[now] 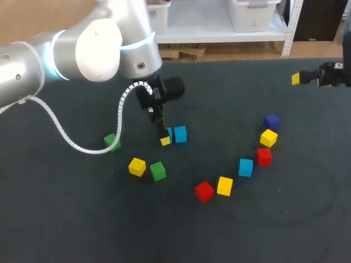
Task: Place the blue cubes, place green cubes on the blue cubes, place the yellow cubes on the green cubes, then place the red cubes on the yellow cubes, and place purple cube on the red cubes.
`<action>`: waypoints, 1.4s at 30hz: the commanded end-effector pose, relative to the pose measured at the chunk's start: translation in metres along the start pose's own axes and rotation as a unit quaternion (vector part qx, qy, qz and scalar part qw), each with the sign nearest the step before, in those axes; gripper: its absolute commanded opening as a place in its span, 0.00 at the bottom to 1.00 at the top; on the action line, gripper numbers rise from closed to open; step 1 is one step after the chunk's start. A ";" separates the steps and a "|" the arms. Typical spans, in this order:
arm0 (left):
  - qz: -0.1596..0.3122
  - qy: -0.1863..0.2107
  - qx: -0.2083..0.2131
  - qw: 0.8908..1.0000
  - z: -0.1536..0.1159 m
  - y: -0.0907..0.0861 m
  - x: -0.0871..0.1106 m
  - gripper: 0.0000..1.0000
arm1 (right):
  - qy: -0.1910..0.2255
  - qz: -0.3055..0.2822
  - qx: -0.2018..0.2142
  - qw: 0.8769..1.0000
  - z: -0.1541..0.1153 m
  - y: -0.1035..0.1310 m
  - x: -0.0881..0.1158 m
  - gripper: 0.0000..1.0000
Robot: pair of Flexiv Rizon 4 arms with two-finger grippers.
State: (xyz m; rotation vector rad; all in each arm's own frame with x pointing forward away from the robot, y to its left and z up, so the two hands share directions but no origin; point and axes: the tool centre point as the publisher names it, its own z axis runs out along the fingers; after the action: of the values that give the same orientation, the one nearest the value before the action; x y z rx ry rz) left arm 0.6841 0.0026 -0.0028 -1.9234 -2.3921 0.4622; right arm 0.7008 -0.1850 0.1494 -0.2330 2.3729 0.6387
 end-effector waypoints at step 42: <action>0.060 -0.060 -0.018 0.996 -0.061 0.016 0.030 1.00 | 0.000 0.000 0.002 1.000 -0.001 0.001 0.000 1.00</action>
State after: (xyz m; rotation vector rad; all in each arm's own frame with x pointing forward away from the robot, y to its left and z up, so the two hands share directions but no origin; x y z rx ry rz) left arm 0.7064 0.0461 0.0467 -2.1177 -2.3778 0.5612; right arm 0.7008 -0.1850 0.1493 -0.2330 2.3729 0.6387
